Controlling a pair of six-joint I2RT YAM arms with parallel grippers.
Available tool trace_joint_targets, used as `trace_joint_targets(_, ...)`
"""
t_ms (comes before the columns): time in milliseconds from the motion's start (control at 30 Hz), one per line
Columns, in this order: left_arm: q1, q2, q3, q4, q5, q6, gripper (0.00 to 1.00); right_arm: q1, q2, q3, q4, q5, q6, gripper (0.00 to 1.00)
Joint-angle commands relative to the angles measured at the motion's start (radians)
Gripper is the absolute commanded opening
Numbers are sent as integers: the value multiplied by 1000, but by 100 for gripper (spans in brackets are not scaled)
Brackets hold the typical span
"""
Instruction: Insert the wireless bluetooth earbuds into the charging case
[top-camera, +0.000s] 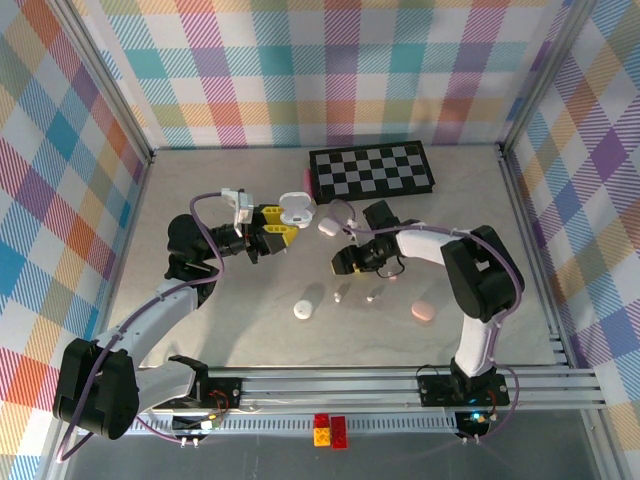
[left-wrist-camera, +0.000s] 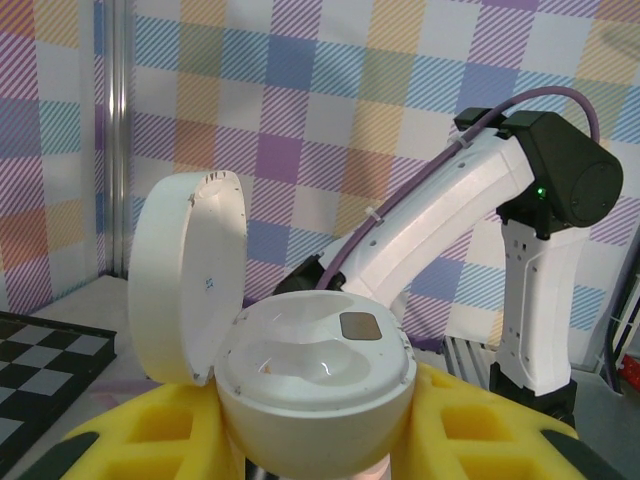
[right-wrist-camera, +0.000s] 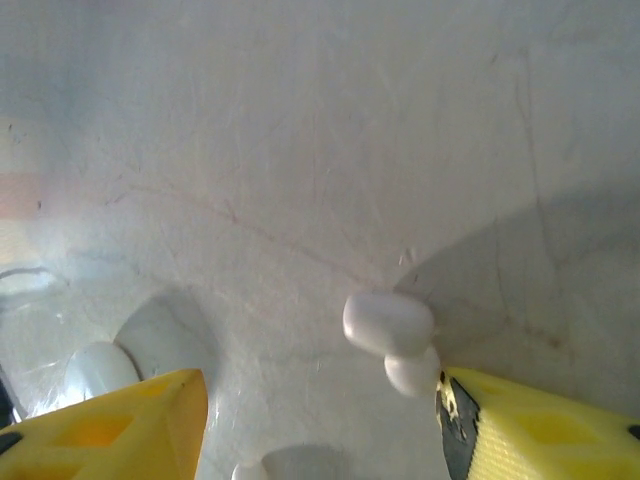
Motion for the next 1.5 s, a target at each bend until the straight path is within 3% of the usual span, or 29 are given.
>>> trace_joint_targets(0,12,-21,5,7,21,27,33,11,-67,-67,32,-48,51,63)
trace_joint_targets(233,12,-47,9,-68,17,77,33,-13,-137,-84,52,9,45,63)
trace_joint_targets(700,12,-91,7,-71,15,63,33,-32,168,268,-126,-107,-86,64)
trace_joint_targets(1000,12,-84,1,-41,11,59,33,-20,161,235,-211,-115,-153,62)
trace_joint_targets(1467,12,-51,-1,11,21,36,33,-12,99,113,-135,-141,-103,49)
